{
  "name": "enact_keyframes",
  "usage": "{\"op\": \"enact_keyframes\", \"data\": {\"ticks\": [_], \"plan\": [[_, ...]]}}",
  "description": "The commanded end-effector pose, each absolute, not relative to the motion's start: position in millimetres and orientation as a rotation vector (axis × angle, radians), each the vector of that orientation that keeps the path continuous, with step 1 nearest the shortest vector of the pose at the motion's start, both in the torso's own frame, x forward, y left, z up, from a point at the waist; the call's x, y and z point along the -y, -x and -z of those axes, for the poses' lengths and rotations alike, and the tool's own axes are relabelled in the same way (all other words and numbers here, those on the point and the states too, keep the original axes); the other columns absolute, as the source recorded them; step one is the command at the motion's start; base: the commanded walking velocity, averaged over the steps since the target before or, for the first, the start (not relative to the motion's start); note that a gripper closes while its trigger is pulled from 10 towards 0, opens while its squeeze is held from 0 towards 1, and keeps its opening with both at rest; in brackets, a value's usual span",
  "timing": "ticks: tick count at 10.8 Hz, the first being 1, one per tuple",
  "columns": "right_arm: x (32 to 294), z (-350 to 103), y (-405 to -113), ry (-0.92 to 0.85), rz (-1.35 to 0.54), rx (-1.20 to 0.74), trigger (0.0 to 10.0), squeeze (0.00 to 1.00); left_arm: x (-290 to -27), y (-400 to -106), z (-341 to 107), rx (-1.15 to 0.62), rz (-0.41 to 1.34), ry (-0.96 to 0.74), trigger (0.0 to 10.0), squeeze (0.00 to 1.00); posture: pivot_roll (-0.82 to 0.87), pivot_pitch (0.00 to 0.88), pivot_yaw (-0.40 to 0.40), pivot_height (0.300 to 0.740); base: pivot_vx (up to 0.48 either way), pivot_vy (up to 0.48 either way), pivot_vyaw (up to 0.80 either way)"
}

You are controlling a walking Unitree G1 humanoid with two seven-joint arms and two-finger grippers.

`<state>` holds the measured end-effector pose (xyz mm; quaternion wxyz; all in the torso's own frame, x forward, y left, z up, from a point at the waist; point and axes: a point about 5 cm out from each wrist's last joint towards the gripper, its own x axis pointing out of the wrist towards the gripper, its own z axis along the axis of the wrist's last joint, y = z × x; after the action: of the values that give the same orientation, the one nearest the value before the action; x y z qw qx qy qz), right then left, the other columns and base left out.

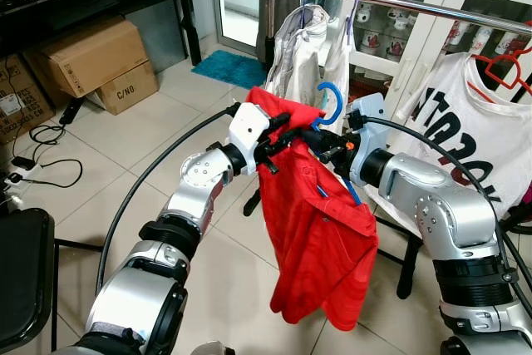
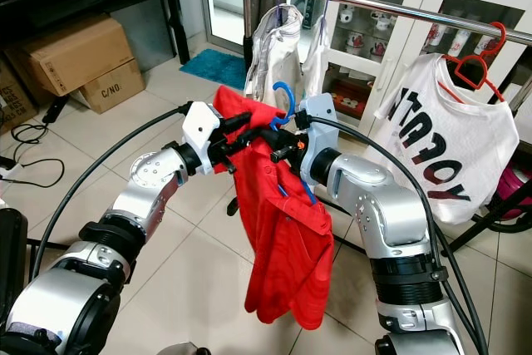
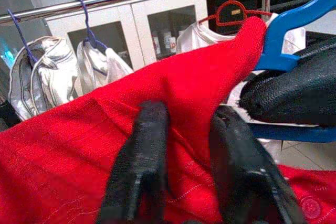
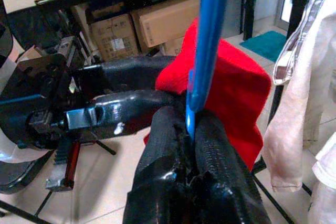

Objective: Hang hanger

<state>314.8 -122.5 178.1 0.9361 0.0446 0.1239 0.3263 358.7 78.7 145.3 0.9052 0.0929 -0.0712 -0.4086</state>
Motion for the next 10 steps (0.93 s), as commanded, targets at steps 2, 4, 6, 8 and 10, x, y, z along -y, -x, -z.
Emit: {"op": "enact_keyframes", "data": {"ticks": [2, 4, 6, 8, 10], "plan": [[117, -194, -316, -0.085, -0.704, -0.186, 10.0, 0.00, -77, -362, -153, 0.166, 0.849, -0.171, 0.0, 0.00, -0.17, 0.000, 0.014, 0.740, 0.000, 0.000, 0.00], [118, -193, -316, -0.085, -0.705, -0.188, 10.0, 0.00, -77, -362, -154, 0.178, 0.849, -0.156, 0.0, 0.00, -0.17, 0.000, 0.012, 0.740, 0.000, 0.000, 0.00], [117, -193, -316, -0.082, -0.704, -0.190, 10.0, 0.00, -79, -363, -154, 0.185, 0.820, -0.132, 0.0, 0.00, -0.17, 0.000, 0.011, 0.740, 0.000, 0.000, 0.00], [118, -187, -314, -0.069, -0.692, -0.212, 10.0, 0.00, -88, -368, -154, 0.176, 0.704, -0.034, 0.0, 0.00, -0.17, 0.000, 0.012, 0.740, 0.000, 0.000, 0.00], [128, -156, -304, -0.027, -0.608, -0.348, 10.0, 0.00, -97, -371, -152, 0.150, 0.602, 0.048, 0.0, 0.00, -0.17, 0.000, 0.009, 0.740, 0.000, 0.000, 0.00]]}}
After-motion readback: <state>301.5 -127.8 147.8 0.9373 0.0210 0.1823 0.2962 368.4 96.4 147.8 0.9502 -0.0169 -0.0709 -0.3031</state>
